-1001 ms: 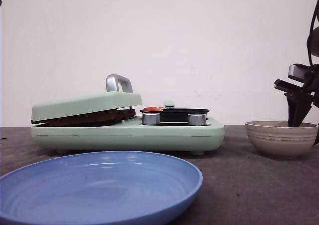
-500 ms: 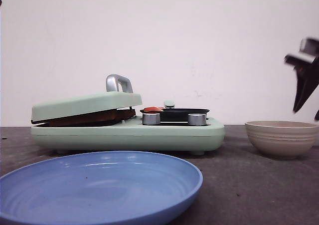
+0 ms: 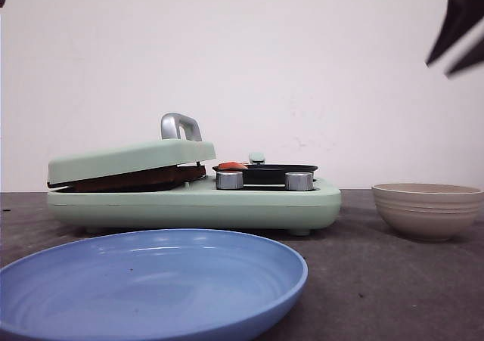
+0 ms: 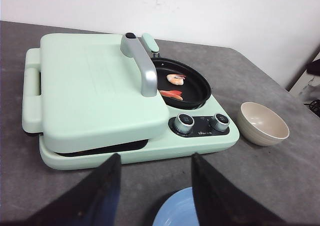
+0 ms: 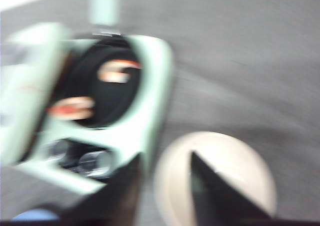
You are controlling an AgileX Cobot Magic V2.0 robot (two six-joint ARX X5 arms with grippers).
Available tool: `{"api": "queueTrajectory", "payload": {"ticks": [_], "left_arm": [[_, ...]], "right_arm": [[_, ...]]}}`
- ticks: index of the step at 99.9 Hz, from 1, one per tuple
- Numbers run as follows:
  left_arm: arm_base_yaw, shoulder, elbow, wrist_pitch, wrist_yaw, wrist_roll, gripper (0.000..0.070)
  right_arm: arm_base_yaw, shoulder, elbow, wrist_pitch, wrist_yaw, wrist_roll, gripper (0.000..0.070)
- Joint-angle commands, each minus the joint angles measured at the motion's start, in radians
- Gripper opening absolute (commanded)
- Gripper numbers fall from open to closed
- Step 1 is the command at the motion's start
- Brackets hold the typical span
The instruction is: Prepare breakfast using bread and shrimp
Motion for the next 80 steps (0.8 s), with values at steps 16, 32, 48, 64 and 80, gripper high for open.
{"api": "queueTrajectory", "payload": {"ticks": [16, 32, 48, 64, 80], "left_arm": [[-0.002, -0.003, 0.002, 0.012, 0.032, -0.019, 0.0046], [-0.002, -0.024, 0.001, 0.012, 0.035, -0.032, 0.0000], [-0.002, -0.059, 0.001, 0.011, 0.034, -0.038, 0.0000], [-0.002, -0.122, -0.012, 0.013, 0.005, -0.079, 0.0000], [-0.002, -0.241, -0.056, 0.022, -0.051, -0.141, 0.0000]], "right_arm": [[0.105, -0.158, 0.009, 0.001, -0.016, -0.049, 0.0000], [0.174, -0.295, 0.008, -0.033, 0.004, -0.107, 0.0000], [0.222, -0.435, -0.016, -0.033, 0.029, -0.138, 0.0000], [0.232, -0.613, -0.156, 0.027, 0.029, -0.135, 0.0000], [0.232, -0.800, -0.383, 0.042, 0.029, -0.104, 0.0000]]}}
